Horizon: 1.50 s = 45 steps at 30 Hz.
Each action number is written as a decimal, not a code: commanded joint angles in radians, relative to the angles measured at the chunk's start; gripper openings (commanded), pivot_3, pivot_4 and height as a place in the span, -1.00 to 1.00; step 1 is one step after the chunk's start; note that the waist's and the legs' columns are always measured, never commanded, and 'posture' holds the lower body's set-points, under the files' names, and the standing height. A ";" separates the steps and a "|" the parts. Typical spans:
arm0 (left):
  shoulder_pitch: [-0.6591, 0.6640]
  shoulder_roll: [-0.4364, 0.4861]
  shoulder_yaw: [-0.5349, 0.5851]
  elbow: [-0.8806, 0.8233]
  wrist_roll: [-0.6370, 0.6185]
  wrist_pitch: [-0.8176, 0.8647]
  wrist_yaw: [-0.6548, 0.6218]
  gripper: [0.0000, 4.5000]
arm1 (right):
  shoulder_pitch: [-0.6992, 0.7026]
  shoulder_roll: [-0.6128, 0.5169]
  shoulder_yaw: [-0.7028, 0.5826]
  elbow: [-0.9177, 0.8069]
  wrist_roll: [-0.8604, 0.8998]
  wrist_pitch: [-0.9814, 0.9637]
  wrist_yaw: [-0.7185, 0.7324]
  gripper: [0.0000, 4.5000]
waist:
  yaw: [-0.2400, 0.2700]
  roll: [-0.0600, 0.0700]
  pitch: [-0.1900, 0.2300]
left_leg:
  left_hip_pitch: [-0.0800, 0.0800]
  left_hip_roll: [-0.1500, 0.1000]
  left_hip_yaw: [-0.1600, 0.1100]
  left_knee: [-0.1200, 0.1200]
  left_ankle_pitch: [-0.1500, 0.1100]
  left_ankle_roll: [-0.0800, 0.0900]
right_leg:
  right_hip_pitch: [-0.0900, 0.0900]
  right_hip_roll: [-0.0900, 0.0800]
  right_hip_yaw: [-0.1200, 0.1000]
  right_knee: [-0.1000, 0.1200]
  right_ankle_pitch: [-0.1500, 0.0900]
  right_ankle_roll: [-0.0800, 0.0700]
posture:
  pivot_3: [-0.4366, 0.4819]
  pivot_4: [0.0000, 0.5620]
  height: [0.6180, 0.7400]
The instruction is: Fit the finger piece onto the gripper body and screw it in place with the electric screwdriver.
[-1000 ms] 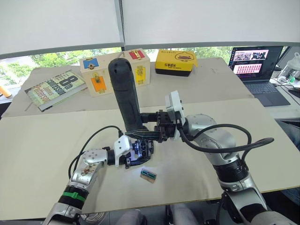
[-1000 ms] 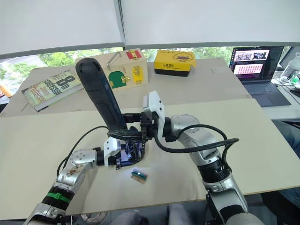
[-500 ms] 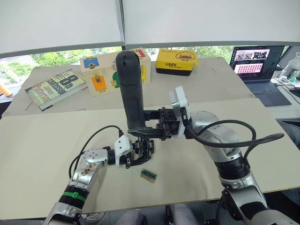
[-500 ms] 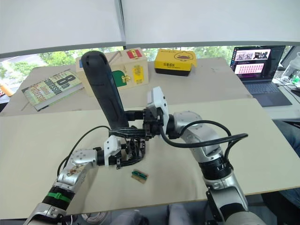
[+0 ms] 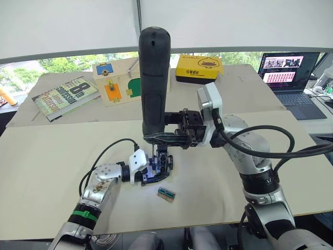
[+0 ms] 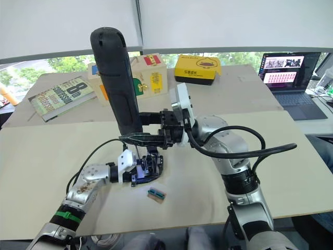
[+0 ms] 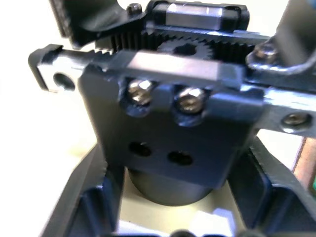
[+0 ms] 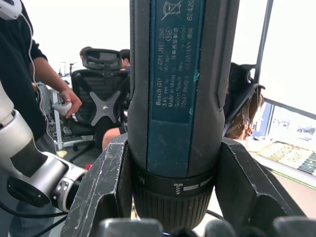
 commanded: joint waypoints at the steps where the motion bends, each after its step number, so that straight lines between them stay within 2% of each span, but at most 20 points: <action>1: 0.009 0.011 -0.003 0.051 0.021 0.036 0.014 0.99 | -0.045 0.009 -0.056 -0.070 0.067 -0.006 -0.003 -0.15 | 0.000 0.000 0.000 | 0.000 0.000 0.000 0.000 0.000 0.000 | 0.000 0.000 0.000 0.000 0.000 0.000 | -0.05 -0.47 1.00; 7: 0.058 0.056 0.041 0.038 -0.004 -0.004 -0.014 0.99 | -0.068 -0.035 -0.109 -0.126 0.164 0.052 -0.009 -0.15 | -0.003 0.000 0.000 | 0.000 0.000 0.000 0.000 0.000 0.000 | -0.001 0.000 0.001 0.000 0.000 0.000 | -0.05 -0.47 1.00; 14: 0.168 0.201 0.129 0.010 -0.055 -0.074 -0.093 0.99 | -0.015 -0.173 -0.225 -0.206 0.257 0.123 -0.049 -0.15 | -0.021 0.000 0.000 | 0.000 0.001 0.001 -0.006 0.000 0.000 | -0.006 0.001 0.004 0.002 0.000 0.000 | -0.05 -0.47 1.00; 21: 0.308 0.354 0.279 0.001 -0.200 -0.146 -0.288 0.99 | 0.212 -0.349 -0.343 -0.314 0.224 0.070 -0.021 -0.15 | -0.015 0.001 0.001 | -0.003 0.001 0.002 -0.010 0.000 -0.001 | -0.011 0.001 0.004 0.001 -0.001 -0.001 | -0.05 -0.47 1.00; 27: 0.351 0.394 0.347 0.039 -0.230 -0.161 -0.340 0.99 | 0.407 -0.374 -0.412 -0.367 0.221 0.025 -0.043 -0.15 | -0.007 -0.001 0.003 | -0.004 0.000 0.002 -0.010 0.000 -0.001 | -0.010 0.001 0.004 -0.004 -0.001 -0.001 | -0.05 -0.47 1.00; 31: 0.366 0.385 0.319 -0.074 -0.238 -0.124 -0.348 0.99 | 0.470 -0.352 -0.368 -0.386 0.192 -0.019 -0.025 -0.15 | -0.002 -0.002 0.004 | -0.004 0.000 0.002 -0.010 0.000 -0.001 | -0.008 0.001 0.004 -0.005 -0.001 -0.001 | -0.05 -0.47 1.00; 37: 0.343 0.350 0.219 -0.228 -0.182 -0.052 -0.283 0.99 | 0.439 -0.256 -0.205 -0.424 0.167 -0.049 -0.024 -0.15 | -0.004 -0.002 0.005 | -0.003 0.001 0.003 -0.010 0.000 -0.001 | -0.009 0.001 0.004 -0.005 -0.001 -0.001 | -0.05 -0.47 1.00; 45: 0.310 0.279 0.080 -0.325 -0.131 0.036 -0.215 0.99 | 0.403 -0.150 -0.015 -0.349 0.032 -0.150 0.030 -0.15 | -0.004 -0.004 0.005 | -0.003 0.000 0.002 -0.010 0.000 -0.001 | -0.008 0.001 0.003 -0.005 -0.001 -0.001 | -0.05 -0.47 1.00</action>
